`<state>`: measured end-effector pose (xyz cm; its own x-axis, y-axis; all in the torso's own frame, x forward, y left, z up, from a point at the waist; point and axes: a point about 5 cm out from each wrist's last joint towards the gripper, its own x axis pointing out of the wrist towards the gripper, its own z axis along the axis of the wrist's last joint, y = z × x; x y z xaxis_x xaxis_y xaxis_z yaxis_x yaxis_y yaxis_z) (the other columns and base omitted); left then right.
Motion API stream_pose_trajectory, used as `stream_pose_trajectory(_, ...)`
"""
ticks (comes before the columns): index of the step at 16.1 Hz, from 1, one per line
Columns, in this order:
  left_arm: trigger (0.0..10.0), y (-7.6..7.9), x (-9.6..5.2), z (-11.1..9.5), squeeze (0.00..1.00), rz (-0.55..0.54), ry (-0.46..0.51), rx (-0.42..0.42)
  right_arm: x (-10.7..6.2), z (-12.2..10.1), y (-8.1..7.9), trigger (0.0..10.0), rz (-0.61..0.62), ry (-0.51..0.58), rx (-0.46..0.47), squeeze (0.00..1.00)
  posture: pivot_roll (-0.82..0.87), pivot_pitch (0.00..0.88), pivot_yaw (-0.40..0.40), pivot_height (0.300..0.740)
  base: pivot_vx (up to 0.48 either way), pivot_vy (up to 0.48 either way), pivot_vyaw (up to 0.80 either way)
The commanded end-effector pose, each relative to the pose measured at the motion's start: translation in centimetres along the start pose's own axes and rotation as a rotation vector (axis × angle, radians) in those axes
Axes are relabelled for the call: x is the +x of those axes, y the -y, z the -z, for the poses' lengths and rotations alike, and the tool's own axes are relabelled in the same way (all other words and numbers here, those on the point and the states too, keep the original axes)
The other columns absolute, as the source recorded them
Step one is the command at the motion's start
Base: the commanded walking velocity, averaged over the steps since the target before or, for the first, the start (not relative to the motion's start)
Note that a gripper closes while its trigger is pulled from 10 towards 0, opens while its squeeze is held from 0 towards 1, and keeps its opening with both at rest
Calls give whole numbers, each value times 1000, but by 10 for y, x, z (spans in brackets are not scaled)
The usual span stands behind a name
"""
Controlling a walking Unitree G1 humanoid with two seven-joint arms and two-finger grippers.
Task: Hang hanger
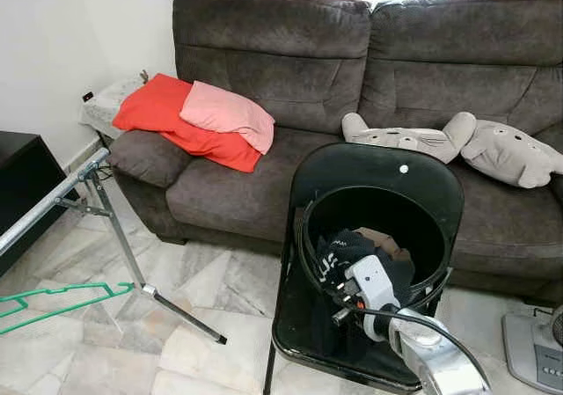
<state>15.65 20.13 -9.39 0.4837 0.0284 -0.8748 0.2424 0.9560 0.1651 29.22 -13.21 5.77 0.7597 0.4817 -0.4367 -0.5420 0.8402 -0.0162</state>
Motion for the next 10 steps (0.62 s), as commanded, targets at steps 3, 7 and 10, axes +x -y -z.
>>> stream_pose_trajectory(3,10000,-2,-1,4,0,-1,-16,6,-3,-7,10,10000,51,47,32,1000,-41,40,30,740,0,0,0)
stream_pose_trajectory(7,10000,-1,-1,4,0,1,-16,8,-14,-12,12,10000,86,91,67,1000,-47,36,28,740,0,0,0)
stream_pose_trajectory(10,10000,0,-1,5,0,4,-18,12,-22,-4,4,10000,58,75,111,1000,-54,29,26,740,0,0,0)
